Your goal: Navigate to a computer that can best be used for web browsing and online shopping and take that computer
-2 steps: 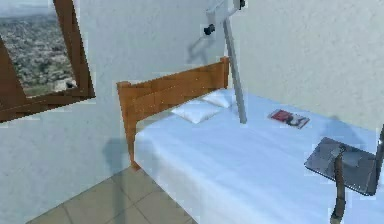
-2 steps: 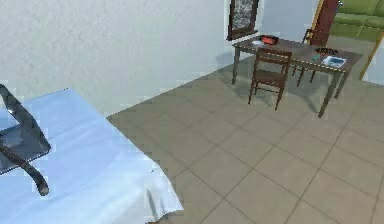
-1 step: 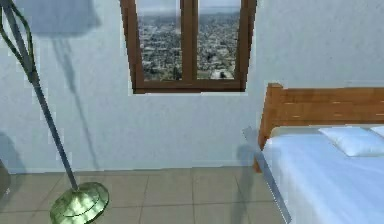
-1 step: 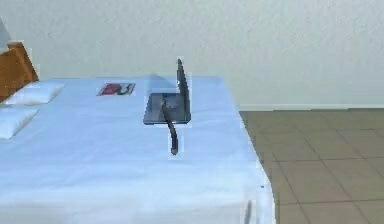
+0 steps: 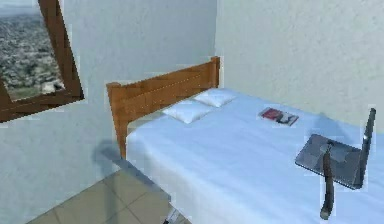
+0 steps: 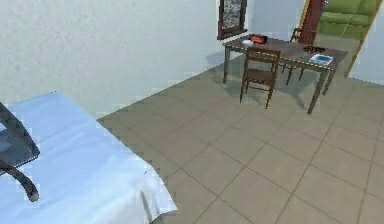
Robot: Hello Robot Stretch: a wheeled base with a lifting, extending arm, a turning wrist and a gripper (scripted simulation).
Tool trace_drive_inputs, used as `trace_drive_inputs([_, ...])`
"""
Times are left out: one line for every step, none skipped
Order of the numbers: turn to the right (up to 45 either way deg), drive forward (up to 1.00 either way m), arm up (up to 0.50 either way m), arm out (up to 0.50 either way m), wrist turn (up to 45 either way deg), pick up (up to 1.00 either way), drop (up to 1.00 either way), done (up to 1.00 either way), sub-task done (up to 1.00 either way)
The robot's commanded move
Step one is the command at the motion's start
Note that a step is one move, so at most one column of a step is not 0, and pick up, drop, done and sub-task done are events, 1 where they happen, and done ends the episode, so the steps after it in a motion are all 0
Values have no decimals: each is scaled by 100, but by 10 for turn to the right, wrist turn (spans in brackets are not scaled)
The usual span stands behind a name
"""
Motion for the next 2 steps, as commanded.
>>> trace_drive_inputs([450,0,0,0,0,0,0,0,0])
trace_drive_inputs([0,35,0,0,0,0,0,0,0])
